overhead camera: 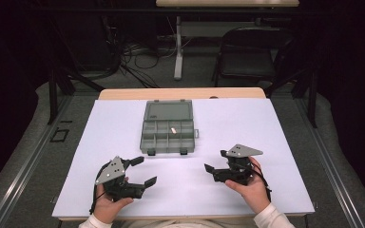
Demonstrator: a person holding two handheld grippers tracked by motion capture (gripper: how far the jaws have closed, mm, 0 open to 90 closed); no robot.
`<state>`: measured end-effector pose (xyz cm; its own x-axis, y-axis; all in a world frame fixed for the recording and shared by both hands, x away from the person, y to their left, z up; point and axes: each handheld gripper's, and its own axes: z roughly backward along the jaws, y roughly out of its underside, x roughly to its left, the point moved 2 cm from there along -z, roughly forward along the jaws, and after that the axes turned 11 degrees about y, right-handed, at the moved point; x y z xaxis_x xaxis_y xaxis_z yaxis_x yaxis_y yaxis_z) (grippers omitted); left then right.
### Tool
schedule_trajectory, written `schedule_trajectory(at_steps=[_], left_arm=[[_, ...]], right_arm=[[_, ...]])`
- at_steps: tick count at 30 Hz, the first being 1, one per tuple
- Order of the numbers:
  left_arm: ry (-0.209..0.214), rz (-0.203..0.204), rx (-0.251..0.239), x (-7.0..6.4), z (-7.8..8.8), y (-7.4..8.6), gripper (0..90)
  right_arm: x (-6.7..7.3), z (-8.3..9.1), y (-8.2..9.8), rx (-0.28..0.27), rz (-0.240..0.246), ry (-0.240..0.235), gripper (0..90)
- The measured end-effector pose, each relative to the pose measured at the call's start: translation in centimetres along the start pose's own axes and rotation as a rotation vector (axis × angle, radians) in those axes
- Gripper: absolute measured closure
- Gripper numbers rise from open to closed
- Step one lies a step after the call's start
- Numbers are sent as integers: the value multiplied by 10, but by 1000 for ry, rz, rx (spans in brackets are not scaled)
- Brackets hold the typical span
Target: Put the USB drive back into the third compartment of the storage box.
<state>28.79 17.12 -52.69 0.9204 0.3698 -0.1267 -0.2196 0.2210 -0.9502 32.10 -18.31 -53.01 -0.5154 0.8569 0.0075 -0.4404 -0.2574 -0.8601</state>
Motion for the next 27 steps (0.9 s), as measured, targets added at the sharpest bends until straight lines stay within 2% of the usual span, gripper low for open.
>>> schedule_trajectory(at_steps=[4,9,14,19,27], left_arm=[[-5,3,0,1,-1,0,148],[-8,4,3,1,0,0,148],[-7,7,1,2,0,1,148],[-12,11,3,3,0,1,148],[-17,15,4,4,2,1,147]], right_arm=[[-6,3,8,2,-27,16,174],[-11,5,15,3,-21,44,163],[-16,4,22,5,-39,61,163],[-20,3,25,17,-52,70,163],[-21,4,25,15,-42,75,163]])
